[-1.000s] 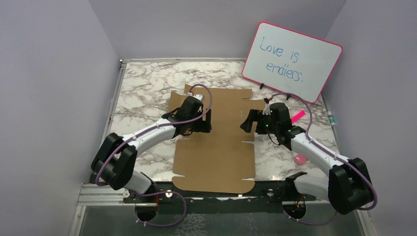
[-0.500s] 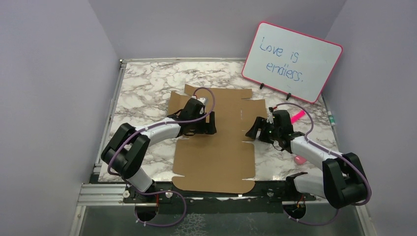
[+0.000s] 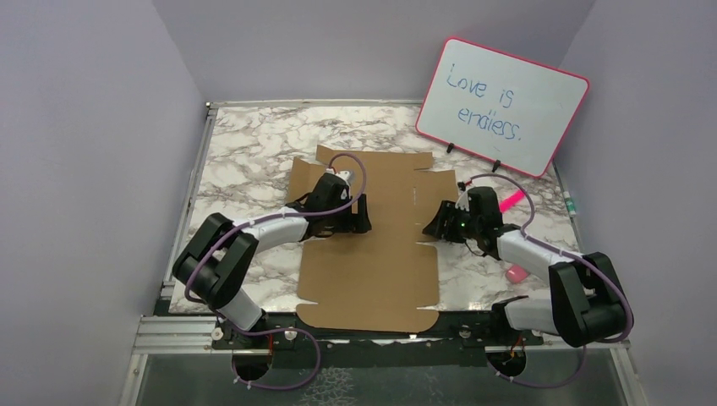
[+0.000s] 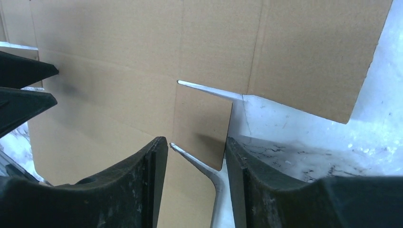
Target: Fold the paper box
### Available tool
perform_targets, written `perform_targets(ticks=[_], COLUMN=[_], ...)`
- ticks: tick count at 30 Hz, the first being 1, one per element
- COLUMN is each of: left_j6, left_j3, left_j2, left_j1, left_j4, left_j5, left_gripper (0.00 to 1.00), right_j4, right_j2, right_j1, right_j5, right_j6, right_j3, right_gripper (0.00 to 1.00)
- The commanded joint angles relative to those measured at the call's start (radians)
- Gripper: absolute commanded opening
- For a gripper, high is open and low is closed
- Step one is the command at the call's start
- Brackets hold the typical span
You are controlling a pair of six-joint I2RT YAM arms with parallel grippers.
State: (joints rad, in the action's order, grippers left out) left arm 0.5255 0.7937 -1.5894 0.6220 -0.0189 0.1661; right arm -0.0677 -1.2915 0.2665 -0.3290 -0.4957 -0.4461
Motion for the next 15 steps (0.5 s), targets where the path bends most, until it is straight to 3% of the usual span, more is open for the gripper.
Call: perform_targets(ticks=[1,15], left_j6=[0.033,0.087], left_j3=[-0.065,-0.13], left_j2=[0.018,0.066], left_j1=[-0.002,-0.001], left_j4=[0.007,0.014], left_j5=[0.009,0.003], left_gripper=[0.86,0.85], right_j4=[0.047,0.142], right_j2=[0.003,-0.043], right_j1=[0.004,0.02], right_j5=[-0.085,-0.208], right_j6=[0.078,0.163], right_j3=[-0.085,-0.234], right_gripper=[0.51,0.48])
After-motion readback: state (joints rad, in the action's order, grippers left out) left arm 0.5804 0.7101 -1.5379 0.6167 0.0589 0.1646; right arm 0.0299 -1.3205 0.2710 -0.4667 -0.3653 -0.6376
